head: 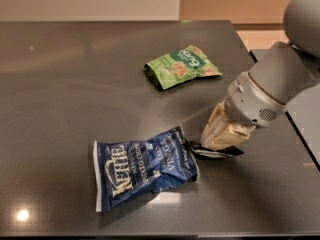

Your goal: Move rxbar chocolate near blue chip bag

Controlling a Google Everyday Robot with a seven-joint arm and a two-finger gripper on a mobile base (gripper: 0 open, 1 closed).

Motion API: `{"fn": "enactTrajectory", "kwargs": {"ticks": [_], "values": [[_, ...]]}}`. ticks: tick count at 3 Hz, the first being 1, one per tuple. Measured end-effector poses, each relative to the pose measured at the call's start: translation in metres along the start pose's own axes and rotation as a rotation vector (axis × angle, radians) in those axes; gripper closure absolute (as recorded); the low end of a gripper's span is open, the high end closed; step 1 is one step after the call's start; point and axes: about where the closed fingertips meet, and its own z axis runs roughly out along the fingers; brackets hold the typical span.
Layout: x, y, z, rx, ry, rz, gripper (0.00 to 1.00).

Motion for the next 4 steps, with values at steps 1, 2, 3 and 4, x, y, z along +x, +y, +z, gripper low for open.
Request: {"fn": "enactTrajectory", "kwargs": {"ticks": [1, 2, 3, 4], "values": [[-0.0011, -0.0004, 0.0004, 0.002, 0.001, -0.002, 0.36], [-0.0024, -0.0006, 0.0008, 0.004, 0.001, -0.005, 0.13], [-0.0036, -0.0007, 0.0013, 0.006, 0.001, -0.007, 0.00], [-0.0036, -0.0007, 0.0013, 0.006, 0.002, -0.007, 0.00]]}}
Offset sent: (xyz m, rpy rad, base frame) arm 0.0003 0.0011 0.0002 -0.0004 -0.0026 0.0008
